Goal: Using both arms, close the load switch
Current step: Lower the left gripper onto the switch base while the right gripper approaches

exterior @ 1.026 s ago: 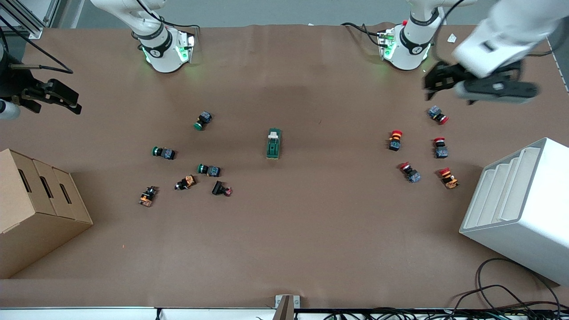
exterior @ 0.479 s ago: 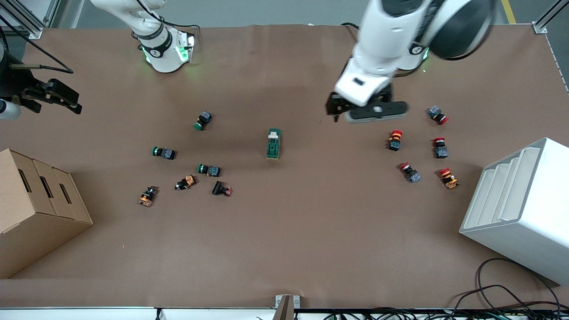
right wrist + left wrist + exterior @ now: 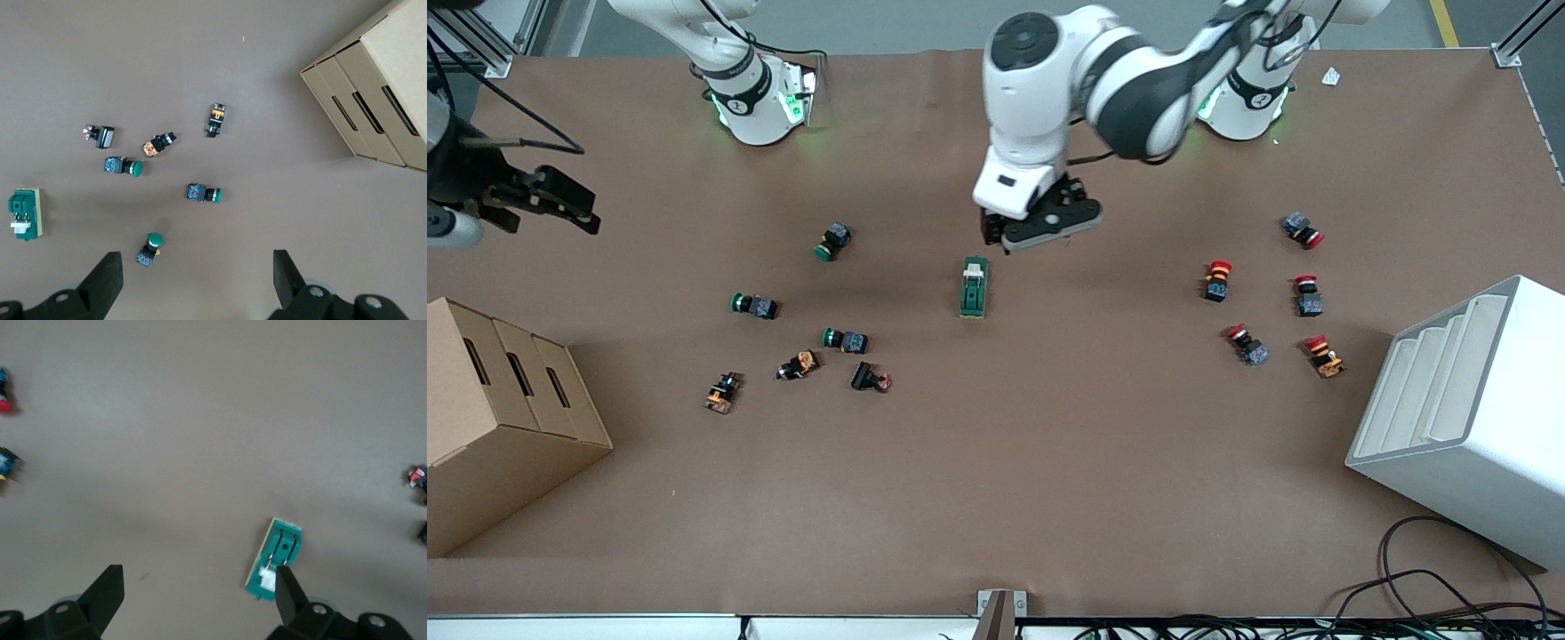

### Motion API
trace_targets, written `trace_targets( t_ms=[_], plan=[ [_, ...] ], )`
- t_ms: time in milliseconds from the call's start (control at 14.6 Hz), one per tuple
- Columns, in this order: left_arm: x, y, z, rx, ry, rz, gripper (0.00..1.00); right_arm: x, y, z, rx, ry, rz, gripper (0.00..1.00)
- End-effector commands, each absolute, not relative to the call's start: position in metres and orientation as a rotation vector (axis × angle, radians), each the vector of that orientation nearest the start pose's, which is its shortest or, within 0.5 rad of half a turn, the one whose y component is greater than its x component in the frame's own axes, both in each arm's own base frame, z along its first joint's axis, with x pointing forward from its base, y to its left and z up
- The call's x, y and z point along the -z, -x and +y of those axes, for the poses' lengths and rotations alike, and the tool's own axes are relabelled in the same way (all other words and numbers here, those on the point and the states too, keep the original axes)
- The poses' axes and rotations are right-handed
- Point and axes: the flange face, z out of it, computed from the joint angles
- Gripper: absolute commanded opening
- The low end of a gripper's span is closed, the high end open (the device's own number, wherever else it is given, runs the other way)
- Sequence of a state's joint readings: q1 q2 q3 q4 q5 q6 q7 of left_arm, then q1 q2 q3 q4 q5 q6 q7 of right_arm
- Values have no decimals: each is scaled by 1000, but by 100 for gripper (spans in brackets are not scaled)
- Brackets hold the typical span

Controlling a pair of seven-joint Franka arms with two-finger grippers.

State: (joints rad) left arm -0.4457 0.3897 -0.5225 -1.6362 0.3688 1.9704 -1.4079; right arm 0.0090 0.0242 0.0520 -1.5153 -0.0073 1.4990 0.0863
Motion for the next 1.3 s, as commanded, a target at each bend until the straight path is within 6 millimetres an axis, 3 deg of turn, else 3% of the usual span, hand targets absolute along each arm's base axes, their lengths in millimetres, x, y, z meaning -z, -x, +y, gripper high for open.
trace_targets(
  t_ms=[0,137,274,547,753,1026,1232],
  plan=[
    [-372,-394,-547,307,3033,-552,100,-597,-579,34,-96,3146,22,100],
    [-330,-357,-576,475,2984,-480,100,-592,-579,55,-94,3144,-2,100],
    [-288,-323,-595,586,2944,-508,100,-584,-578,68,-107,3139,115,100],
    [-222,-264,-605,881,2893,-373,98,-562,-570,142,-173,3050,536,100],
    [-193,-231,-604,1018,2885,-266,98,-540,-563,189,-227,2913,794,100],
    [-145,-209,-585,1227,2853,-77,99,-500,-541,257,-204,2839,989,100],
    [-106,-211,-571,1400,2736,48,99,-458,-526,290,-185,2789,1121,100]
  ],
)
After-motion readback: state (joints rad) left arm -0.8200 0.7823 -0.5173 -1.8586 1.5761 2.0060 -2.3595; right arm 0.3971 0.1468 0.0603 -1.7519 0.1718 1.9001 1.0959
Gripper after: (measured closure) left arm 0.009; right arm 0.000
